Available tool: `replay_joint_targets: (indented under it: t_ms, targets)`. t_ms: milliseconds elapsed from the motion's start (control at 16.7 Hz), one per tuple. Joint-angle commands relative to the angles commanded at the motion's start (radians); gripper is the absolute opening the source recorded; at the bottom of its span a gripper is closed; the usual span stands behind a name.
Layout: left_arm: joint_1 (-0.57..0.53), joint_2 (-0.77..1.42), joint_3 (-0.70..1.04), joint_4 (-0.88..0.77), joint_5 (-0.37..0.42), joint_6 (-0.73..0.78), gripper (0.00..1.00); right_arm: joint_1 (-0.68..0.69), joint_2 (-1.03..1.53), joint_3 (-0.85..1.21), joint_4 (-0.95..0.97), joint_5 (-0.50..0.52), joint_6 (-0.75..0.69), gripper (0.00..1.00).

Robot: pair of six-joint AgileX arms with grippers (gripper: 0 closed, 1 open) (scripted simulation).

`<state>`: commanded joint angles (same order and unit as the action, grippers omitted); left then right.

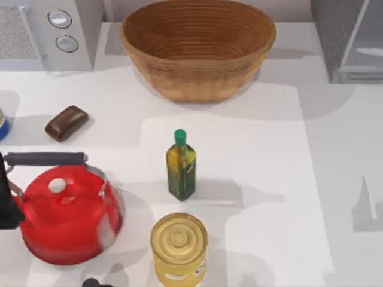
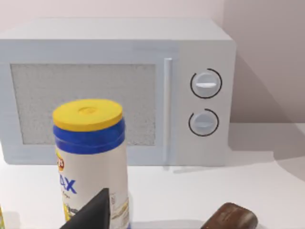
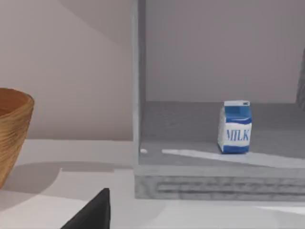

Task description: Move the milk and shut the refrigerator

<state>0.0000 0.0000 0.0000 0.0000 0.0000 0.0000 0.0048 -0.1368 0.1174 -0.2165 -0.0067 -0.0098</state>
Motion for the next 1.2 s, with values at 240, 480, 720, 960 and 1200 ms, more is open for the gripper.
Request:
replay_joint_targets:
  t_ms: [240,480,720,960,1200]
  targets:
    - [0.000,0.000,0.000,0.000,0.000,0.000,1.00,-0.002,-0.140,0.115,-0.290,0.003,-0.002,1.00]
    - [0.000,0.000,0.000,0.000,0.000,0.000,1.00,-0.003,-0.286,0.236,-0.537,0.004,0.000,1.00]
    - [0.000,0.000,0.000,0.000,0.000,0.000,1.00,-0.004,-0.435,0.360,-0.772,0.005,0.000,1.00]
    - [0.000,0.000,0.000,0.000,0.000,0.000,1.00,-0.004,-0.576,0.476,-1.025,0.006,-0.002,1.00]
    - [0.000,0.000,0.000,0.000,0.000,0.000,1.00,-0.005,-0.655,0.537,-1.214,0.008,-0.002,1.00]
